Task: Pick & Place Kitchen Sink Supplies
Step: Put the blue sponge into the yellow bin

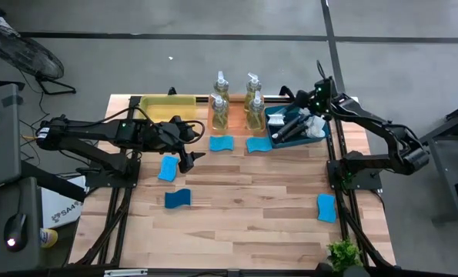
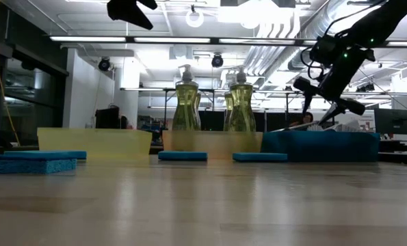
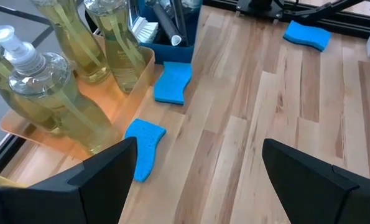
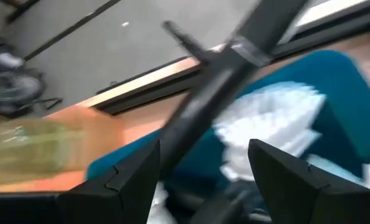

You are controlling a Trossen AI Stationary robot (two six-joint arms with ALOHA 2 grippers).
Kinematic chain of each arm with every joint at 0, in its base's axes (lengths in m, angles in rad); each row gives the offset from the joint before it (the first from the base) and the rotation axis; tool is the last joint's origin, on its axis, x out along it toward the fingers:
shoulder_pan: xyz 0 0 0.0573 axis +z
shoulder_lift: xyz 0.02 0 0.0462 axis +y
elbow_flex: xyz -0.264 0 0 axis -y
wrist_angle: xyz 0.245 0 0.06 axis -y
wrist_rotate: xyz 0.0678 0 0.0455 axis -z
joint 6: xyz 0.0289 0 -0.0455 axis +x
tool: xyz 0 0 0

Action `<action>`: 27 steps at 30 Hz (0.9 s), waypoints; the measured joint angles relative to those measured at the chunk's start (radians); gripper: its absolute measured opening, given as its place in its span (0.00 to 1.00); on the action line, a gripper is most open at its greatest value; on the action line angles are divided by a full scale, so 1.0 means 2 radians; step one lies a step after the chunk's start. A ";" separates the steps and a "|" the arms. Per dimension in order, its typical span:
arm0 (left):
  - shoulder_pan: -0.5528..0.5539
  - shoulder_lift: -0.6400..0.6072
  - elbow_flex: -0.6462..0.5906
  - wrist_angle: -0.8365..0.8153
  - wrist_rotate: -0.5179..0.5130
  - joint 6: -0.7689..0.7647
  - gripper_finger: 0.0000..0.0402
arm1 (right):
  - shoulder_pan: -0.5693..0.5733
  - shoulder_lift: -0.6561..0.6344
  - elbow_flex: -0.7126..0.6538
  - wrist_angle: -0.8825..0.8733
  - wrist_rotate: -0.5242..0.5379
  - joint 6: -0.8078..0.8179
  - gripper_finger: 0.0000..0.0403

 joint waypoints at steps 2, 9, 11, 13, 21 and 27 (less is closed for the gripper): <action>0.000 0.000 0.000 0.002 -0.001 0.000 0.85 | 0.000 -0.004 0.000 0.007 -0.013 -0.004 0.59; 0.000 0.000 0.000 0.016 -0.001 -0.004 0.85 | 0.000 -0.063 0.000 0.008 -0.005 -0.033 0.59; 0.000 0.000 0.000 0.017 -0.002 -0.010 0.85 | 0.000 -0.088 0.000 0.010 -0.006 -0.043 0.59; 0.000 0.001 0.000 0.018 -0.002 -0.013 0.85 | 0.000 -0.116 0.001 0.011 -0.018 -0.055 0.59; 0.000 0.002 0.000 0.029 -0.001 -0.026 0.85 | 0.037 -0.233 0.001 0.011 -0.075 -0.084 0.59; 0.000 0.002 0.000 0.029 -0.001 -0.039 0.85 | 0.104 -0.299 0.001 0.016 -0.091 -0.078 0.59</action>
